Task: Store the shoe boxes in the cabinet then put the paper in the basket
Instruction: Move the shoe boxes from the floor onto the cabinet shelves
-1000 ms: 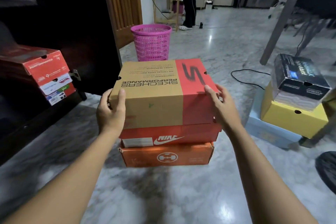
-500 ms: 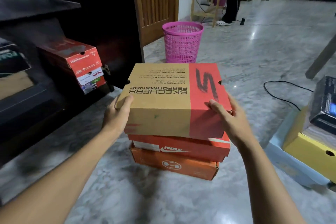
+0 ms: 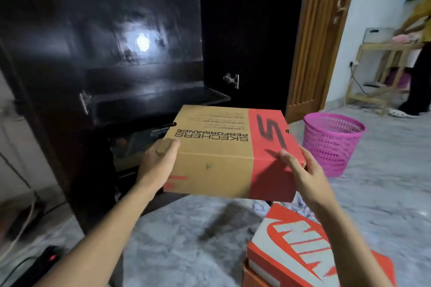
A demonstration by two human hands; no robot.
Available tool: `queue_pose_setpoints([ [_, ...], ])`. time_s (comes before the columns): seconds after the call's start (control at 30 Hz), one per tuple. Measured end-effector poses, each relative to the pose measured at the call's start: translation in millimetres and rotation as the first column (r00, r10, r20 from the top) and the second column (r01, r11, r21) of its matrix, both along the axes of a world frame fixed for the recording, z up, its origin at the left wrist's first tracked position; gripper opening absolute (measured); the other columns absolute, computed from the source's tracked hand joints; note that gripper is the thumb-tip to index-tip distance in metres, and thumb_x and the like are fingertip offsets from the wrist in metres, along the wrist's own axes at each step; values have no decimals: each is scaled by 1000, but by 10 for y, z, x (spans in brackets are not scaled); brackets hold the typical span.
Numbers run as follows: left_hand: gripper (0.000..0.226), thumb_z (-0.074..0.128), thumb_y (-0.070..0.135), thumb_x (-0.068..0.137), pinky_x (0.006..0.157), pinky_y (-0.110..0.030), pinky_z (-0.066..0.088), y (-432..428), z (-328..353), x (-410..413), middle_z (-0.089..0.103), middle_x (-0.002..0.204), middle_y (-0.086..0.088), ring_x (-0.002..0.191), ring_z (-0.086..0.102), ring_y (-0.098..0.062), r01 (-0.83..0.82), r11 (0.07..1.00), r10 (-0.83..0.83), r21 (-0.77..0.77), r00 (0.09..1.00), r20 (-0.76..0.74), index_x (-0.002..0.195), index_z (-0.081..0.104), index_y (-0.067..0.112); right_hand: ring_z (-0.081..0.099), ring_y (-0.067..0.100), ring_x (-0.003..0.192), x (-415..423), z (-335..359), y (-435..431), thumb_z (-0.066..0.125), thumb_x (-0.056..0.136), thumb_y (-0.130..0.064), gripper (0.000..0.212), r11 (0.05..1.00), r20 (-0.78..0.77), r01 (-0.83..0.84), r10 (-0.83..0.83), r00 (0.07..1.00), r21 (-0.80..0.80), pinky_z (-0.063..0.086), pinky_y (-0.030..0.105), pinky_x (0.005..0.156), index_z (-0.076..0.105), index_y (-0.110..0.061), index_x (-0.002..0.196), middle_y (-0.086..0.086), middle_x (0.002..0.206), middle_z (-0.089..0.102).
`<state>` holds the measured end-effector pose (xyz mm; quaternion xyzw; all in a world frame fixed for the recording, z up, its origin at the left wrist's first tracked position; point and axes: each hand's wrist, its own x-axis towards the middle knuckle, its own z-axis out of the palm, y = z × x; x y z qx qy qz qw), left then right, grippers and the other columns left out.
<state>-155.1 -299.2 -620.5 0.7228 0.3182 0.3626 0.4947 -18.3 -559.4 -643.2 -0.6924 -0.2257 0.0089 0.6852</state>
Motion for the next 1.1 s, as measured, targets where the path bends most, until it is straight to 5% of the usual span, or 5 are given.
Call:
queue_pose_setpoints([
  [0.13,18,56,46,90,70,-31,51,625,287,-66,63,88,12,85,62,-17,-77,997,78,-13,996,40,96,61,30,66,3,87,62,399,678,66,89,-45,38,999,16,-45,46,999,-25,55,29,80,60,-26,121,-8,105,69],
  [0.3,26,57,52,85,79,-46,58,1216,563,16,67,94,3,87,65,-23,-102,984,125,-149,980,156,94,59,27,66,10,102,250,857,1418,66,62,-78,81,992,83,6,4,997,-128,53,43,97,60,-30,127,-9,113,69],
  [0.47,25,60,48,87,79,-46,58,1530,643,160,68,97,0,88,65,-24,-208,962,248,-179,939,240,95,61,24,68,20,103,461,1013,1929,65,51,-89,101,991,73,-11,21,997,-135,54,48,95,56,-30,133,0,118,68],
  [0.87,41,64,47,84,76,-28,46,2002,625,759,62,96,4,86,59,-17,-431,887,461,-163,832,308,112,64,17,70,21,100,1117,936,2673,69,61,-70,83,995,3,-83,83,997,-63,57,42,91,61,-17,125,6,113,70],
  [1.1,51,61,53,82,81,-34,51,2523,429,899,70,110,-7,101,65,-29,-622,769,639,-149,736,224,118,63,17,70,12,90,1362,729,3392,70,88,-39,37,953,-121,-301,297,947,-22,56,19,72,63,-15,116,3,106,72],
])
